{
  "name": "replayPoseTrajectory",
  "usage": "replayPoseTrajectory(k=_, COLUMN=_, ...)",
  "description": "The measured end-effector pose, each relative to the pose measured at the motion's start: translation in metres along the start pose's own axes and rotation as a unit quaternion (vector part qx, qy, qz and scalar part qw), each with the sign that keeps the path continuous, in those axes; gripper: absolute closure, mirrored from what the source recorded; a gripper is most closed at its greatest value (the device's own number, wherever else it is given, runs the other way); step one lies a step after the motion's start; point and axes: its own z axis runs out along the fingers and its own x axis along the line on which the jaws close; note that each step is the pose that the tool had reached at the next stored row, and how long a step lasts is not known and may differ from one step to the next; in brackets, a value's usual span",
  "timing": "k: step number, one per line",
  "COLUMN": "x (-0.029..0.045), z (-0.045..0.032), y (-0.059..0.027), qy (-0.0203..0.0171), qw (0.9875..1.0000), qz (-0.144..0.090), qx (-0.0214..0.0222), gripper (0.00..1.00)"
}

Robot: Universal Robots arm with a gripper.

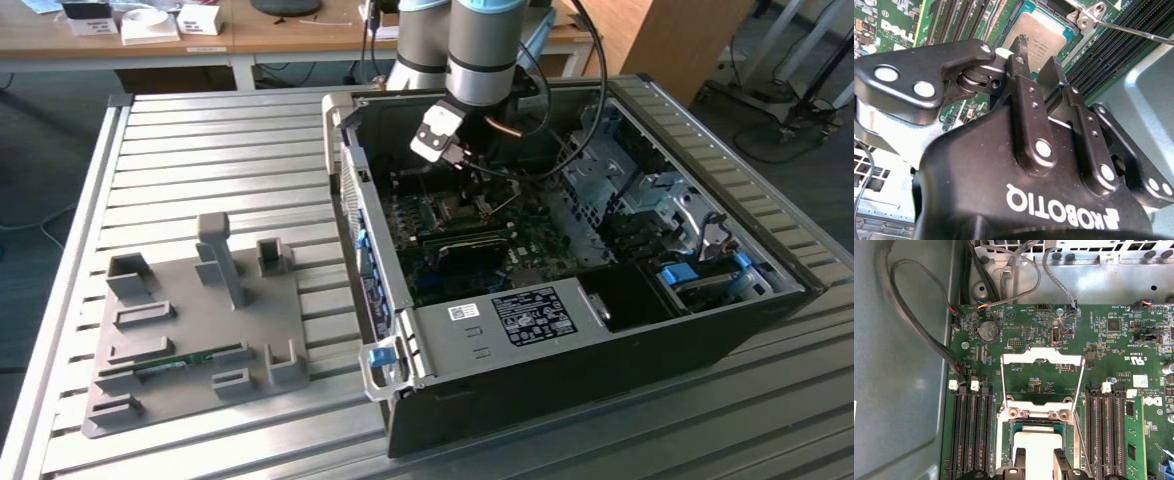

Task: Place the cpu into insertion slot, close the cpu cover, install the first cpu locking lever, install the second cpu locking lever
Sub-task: 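Place the cpu into insertion slot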

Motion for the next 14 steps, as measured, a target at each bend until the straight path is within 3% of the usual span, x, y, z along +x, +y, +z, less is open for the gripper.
replayPoseTrajectory(k=3, x=0.0, z=-0.0001, y=0.0, qy=0.0, qw=1.0, qz=0.0, qx=0.0, gripper=0.67)
replayPoseTrajectory(k=9, x=0.0, z=-0.0003, y=0.0, qy=0.0, qw=1.0, qz=0.0, qx=0.0, gripper=0.89)
replayPoseTrajectory(k=14, x=0.0, z=-0.0005, y=0.0, qy=0.0, qw=1.0, qz=0.0, qx=0.0, gripper=0.89)
